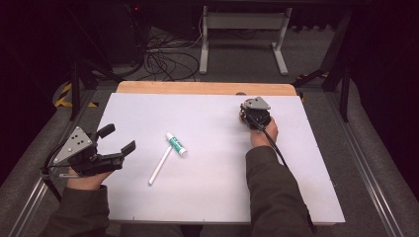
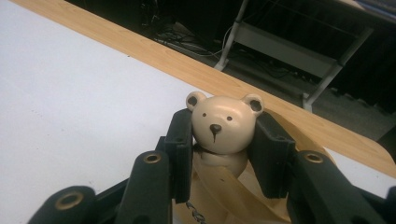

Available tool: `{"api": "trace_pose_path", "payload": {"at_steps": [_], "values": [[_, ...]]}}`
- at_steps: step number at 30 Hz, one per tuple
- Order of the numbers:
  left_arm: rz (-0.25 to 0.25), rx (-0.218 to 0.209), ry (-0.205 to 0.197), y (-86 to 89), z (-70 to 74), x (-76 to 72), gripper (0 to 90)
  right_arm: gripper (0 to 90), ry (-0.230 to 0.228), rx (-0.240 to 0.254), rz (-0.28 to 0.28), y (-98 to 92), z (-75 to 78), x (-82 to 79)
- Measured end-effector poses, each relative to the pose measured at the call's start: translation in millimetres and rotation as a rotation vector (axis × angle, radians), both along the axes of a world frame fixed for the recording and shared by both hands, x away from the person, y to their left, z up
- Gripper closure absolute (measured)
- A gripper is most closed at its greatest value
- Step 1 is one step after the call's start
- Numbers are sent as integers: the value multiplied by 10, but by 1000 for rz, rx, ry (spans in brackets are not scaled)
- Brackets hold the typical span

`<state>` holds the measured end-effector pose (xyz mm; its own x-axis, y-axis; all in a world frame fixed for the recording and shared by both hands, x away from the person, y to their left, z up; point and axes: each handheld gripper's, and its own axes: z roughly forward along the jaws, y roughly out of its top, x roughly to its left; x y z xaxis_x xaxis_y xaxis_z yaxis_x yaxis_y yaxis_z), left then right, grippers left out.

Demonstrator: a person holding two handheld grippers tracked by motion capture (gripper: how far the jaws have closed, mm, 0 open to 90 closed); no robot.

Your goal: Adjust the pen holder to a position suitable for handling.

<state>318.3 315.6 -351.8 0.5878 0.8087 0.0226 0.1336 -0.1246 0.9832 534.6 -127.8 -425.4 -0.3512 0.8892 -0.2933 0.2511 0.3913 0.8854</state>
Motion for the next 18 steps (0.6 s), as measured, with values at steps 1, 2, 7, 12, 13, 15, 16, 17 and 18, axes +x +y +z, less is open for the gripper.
{"api": "trace_pose_path", "payload": {"at_steps": [1,2,7,12,13,15,16,17,18], "values": [[0,1,0,-1,0,-1,125,637,0,-3,0,4,1,-1],[0,1,0,-1,1,-1,125,637,1,-7,-2,8,4,-8],[-2,0,0,-4,-2,2,125,638,16,-5,20,23,22,-47],[-2,1,0,-11,0,-3,125,638,12,10,55,102,57,-131],[-2,0,0,-11,1,-4,125,638,9,16,63,122,71,-155],[-3,1,-1,-12,2,-5,126,638,4,25,81,165,104,-214],[-4,0,-1,-13,2,-5,126,638,2,30,93,187,124,-245],[-5,1,-1,-14,2,-4,126,638,-1,33,103,210,144,-279],[-6,2,-1,-16,2,-5,126,638,-1,33,103,210,144,-279]]}}
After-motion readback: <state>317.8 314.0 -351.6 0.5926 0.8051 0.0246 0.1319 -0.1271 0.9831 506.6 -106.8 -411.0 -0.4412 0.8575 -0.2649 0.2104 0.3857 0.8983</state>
